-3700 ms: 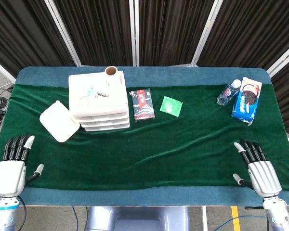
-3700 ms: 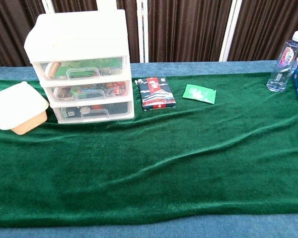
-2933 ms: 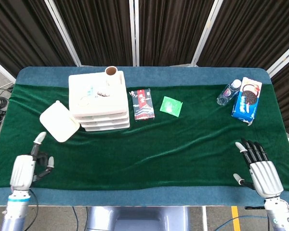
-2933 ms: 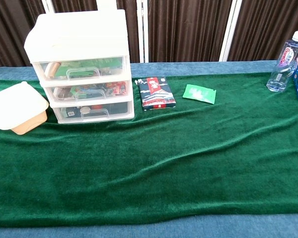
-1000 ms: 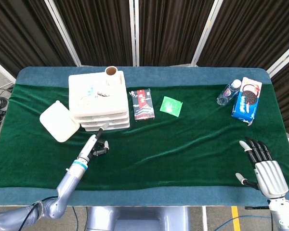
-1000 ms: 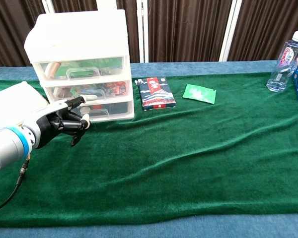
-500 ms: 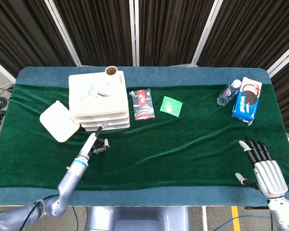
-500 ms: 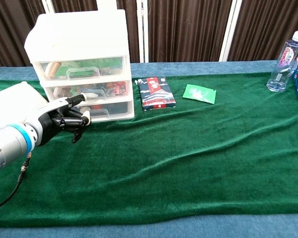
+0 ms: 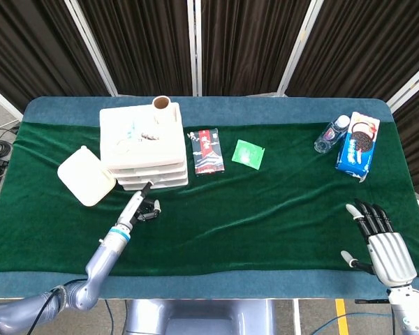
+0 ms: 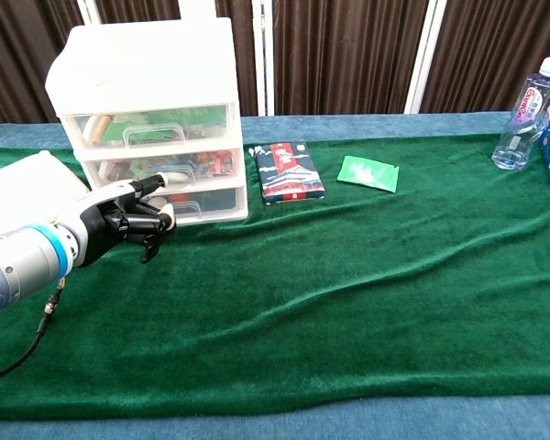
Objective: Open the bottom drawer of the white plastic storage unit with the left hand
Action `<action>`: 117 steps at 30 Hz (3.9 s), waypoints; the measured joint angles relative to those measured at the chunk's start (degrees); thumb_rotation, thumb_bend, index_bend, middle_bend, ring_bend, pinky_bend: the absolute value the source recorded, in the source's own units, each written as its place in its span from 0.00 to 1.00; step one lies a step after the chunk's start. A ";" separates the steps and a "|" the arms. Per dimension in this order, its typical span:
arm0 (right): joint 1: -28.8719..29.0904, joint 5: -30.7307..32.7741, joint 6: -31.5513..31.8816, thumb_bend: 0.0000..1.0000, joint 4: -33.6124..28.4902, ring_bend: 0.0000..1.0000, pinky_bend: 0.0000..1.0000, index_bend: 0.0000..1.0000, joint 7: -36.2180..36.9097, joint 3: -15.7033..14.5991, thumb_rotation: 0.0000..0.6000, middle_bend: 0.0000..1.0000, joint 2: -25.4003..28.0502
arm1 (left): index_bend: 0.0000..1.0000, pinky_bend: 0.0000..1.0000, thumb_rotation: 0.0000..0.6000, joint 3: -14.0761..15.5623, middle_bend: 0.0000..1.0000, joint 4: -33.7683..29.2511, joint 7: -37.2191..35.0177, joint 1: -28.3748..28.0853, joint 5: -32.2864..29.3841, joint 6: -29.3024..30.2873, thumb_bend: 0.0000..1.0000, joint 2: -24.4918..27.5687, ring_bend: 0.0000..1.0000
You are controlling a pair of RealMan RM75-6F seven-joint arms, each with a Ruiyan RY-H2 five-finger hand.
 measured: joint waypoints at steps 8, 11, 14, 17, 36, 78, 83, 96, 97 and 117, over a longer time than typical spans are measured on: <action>0.01 -0.05 -0.03 0.09 0.03 0.00 0.00 0.03 -0.24 -0.04 1.00 0.00 -0.10 | 0.14 0.74 1.00 0.24 0.86 -0.72 -0.72 -0.27 0.49 -1.24 0.76 0.83 0.76; -0.01 -0.03 0.02 0.09 -0.01 0.00 0.00 0.03 -0.20 -0.02 1.00 0.00 -0.07 | 0.15 0.74 1.00 0.34 0.86 -0.63 -1.02 -0.31 0.82 -1.33 0.76 0.91 0.76; 0.00 -0.05 0.01 0.09 0.03 0.00 0.00 0.03 -0.16 -0.03 1.00 0.00 -0.09 | 0.16 0.74 1.00 0.55 0.86 -0.67 -1.25 -0.22 1.11 -1.23 0.76 0.93 0.76; 0.00 0.02 -0.01 0.09 0.06 0.00 0.00 0.03 -0.13 -0.02 1.00 0.00 -0.08 | 0.15 0.74 1.00 0.88 0.86 -1.12 -1.74 -0.01 1.72 -1.13 0.76 1.09 0.76; -0.16 -0.04 0.39 0.09 -0.13 0.00 0.00 0.03 0.00 0.05 1.00 0.00 0.13 | 0.16 0.74 1.00 3.53 0.86 -2.52 -4.48 1.39 5.48 0.26 0.76 1.73 0.76; -0.12 -0.01 -0.09 0.09 -0.19 0.00 0.00 0.03 -0.93 -0.12 1.00 0.00 -0.30 | 0.02 0.72 1.00 12.42 0.86 -9.11 25.51 10.45 17.57 21.20 0.76 4.82 0.76; -0.11 0.06 -0.14 0.09 -0.19 0.00 0.00 0.03 -0.97 -0.10 1.00 0.00 -0.32 | 0.01 0.72 1.00 11.59 0.86 -14.61 41.42 11.73 16.66 25.60 0.76 5.76 0.76; -0.13 -0.25 0.02 0.09 -0.17 0.00 0.00 0.03 -1.05 -0.20 1.00 0.00 -0.38 | 0.00 0.72 1.00 6.17 0.86 -22.95 60.69 10.62 3.04 26.46 0.76 7.77 0.76; -0.13 -0.24 0.03 0.09 -0.17 0.00 0.00 0.03 -1.02 -0.19 1.00 0.00 -0.37 | 0.00 0.72 1.00 5.76 0.86 -22.99 61.17 10.29 2.08 26.15 0.76 7.71 0.76; -0.10 -0.11 0.09 0.09 -0.20 0.00 0.00 0.03 -0.22 -0.09 1.00 0.00 -0.02 | 0.03 0.72 1.00 1.88 0.86 -19.18 63.48 3.81 -10.43 21.30 0.76 3.68 0.76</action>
